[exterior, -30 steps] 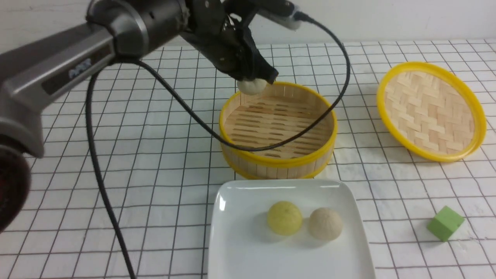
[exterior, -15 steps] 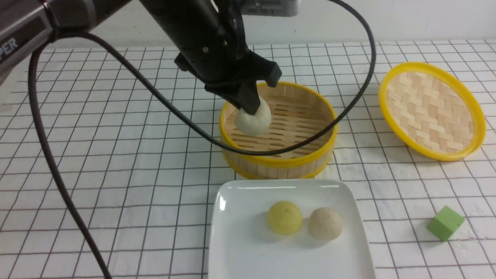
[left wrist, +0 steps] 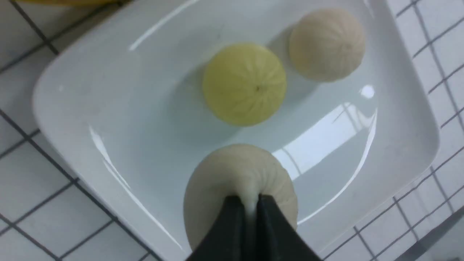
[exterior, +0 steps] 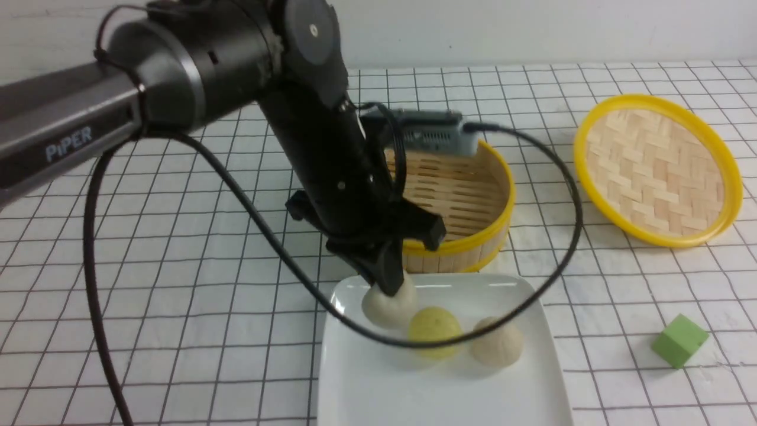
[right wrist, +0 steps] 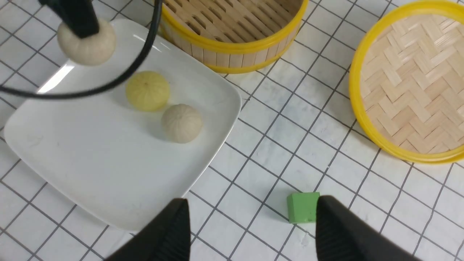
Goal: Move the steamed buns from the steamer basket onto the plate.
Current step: Use the left arm to put the steamed stuffed bun into the plate
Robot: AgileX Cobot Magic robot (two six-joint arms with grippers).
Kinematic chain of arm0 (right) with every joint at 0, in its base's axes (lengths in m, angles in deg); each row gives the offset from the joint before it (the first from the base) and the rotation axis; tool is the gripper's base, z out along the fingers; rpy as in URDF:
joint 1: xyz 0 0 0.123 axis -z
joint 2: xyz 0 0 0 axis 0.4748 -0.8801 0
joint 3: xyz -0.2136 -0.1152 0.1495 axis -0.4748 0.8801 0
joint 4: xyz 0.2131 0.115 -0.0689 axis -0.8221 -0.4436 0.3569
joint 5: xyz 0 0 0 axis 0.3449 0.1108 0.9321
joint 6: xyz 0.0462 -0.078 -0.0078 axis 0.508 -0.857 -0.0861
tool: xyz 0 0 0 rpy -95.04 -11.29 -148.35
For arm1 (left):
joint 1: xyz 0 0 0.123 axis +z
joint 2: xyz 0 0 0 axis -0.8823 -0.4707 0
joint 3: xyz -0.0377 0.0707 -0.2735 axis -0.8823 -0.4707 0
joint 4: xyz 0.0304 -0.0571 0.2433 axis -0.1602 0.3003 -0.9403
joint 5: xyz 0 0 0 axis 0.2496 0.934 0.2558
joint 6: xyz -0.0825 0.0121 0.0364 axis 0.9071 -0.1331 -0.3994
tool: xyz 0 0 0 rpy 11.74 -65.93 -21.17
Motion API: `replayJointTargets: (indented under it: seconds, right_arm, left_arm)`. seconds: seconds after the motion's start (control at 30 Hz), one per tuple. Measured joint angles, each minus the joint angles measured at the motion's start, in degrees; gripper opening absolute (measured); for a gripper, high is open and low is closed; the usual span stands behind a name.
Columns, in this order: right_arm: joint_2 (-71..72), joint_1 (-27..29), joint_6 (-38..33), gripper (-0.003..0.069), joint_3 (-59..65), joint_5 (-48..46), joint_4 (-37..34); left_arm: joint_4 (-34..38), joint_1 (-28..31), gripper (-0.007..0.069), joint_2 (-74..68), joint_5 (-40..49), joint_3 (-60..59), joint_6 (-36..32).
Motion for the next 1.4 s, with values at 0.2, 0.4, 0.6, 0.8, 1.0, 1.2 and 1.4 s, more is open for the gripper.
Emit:
replayJointTargets:
  seconds: [0.2, 0.4, 0.6, 0.8, 1.0, 1.2, 1.4]
  right_arm:
    - [0.00, 0.00, 0.00, 0.0462, 0.00, -0.07, 0.00]
    - [0.00, 0.00, -0.41, 0.0462, 0.00, -0.67, -0.72]
    - [0.00, 0.00, -0.80, 0.0462, 0.00, -0.67, -1.47]
    - [0.00, 0.00, -0.84, 0.0462, 0.00, -0.67, -1.64]
    - [0.00, 0.00, -0.84, 0.0462, 0.00, -0.67, -1.69]
    - [0.00, 0.00, -0.84, 0.0462, 0.00, -0.67, -1.69]
    - [0.00, 0.00, -0.87, 0.0462, 0.00, -0.67, -1.75]
  left_arm:
    - [-3.98, -1.44, 0.0028, 0.00, -3.00, -3.96, -0.06]
    - [-10.32, -1.44, 0.0029, -0.05, -7.21, -5.11, -0.06]
    - [-10.01, -1.44, 0.0030, -1.64, -9.15, -5.11, -0.06]
    - [-8.77, -1.44, 0.0032, -2.80, -10.26, -5.12, -0.38]
    - [-8.53, -1.44, 0.0037, -3.66, -10.36, -5.12, -0.50]
    - [-8.53, -1.44, 0.0074, -5.51, -8.89, -5.12, -0.50]
    - [-8.29, -1.44, 0.0261, -5.63, -8.95, -5.12, -1.46]
